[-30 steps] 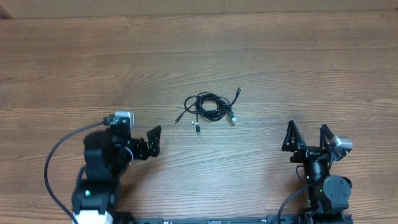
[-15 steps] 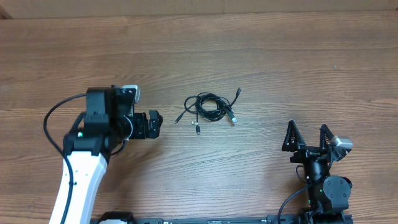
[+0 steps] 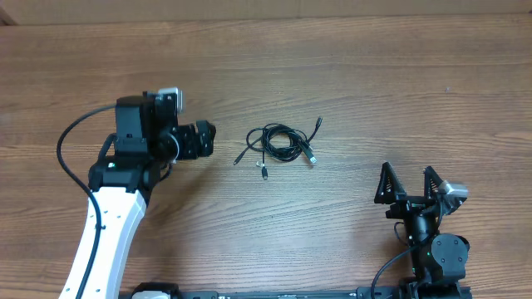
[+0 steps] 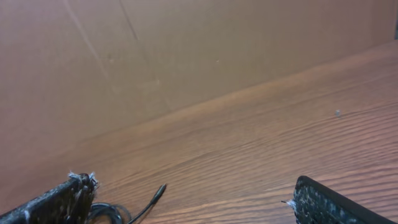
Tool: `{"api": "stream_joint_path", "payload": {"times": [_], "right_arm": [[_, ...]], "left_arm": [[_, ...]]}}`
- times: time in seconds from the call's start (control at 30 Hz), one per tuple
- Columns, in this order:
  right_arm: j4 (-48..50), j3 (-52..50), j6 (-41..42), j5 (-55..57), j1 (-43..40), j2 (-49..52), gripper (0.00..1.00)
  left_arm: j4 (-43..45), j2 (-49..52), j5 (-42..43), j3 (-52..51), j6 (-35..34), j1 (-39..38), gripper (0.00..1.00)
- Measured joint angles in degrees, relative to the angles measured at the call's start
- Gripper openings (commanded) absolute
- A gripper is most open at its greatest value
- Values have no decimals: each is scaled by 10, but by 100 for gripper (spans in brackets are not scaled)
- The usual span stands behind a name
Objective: Untangle cables
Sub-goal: 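Reach the left gripper to the cable bundle and grasp it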
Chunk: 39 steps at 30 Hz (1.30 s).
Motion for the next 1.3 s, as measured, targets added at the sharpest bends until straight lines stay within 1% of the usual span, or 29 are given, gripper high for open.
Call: {"api": "stream_joint_path", "payload": {"times": [0.13, 0.23, 0.3, 0.47, 0.5, 0.63, 0.8, 0.9, 1.0, 1.03, 1.1, 1.17, 1.23, 1.3], "right_arm": [[-38, 5, 0, -6, 0, 9, 100], [-78, 22, 0, -7, 0, 27, 100], [-122, 47, 0, -7, 0, 42, 100], [-200, 127, 0, -8, 0, 99, 100], [-202, 138, 0, -8, 0, 106, 100], [-262, 206, 0, -9, 0, 165, 100], [-275, 253, 0, -23, 0, 231, 100], [-274, 260, 0, -36, 0, 263, 100], [-276, 260, 0, -49, 0, 287, 100], [-276, 260, 0, -52, 0, 294, 100], [-277, 260, 0, -60, 0, 303, 100], [-277, 260, 0, -67, 0, 306, 100], [-277, 260, 0, -71, 0, 305, 100], [-277, 260, 0, -73, 0, 306, 100]], "left_arm": [[23, 39, -8, 20, -8, -40, 87], [2, 85, -23, 55, -5, -78, 89], [-13, 120, -32, 86, 3, -100, 89], [-55, 217, -41, 170, 19, -141, 82], [-56, 224, -40, 175, 20, -143, 82], [-54, 278, -40, 187, 43, -167, 76], [-54, 339, -37, 187, 90, -194, 75], [-52, 371, -28, 187, 122, -203, 74], [-33, 400, -21, 188, 140, -206, 71], [-23, 408, -20, 188, 143, -206, 68], [-10, 423, -14, 188, 145, -206, 58], [-2, 428, -5, 188, 146, -206, 45], [10, 431, -6, 189, 139, -206, 29], [18, 434, -6, 190, 136, -206, 17]]}}
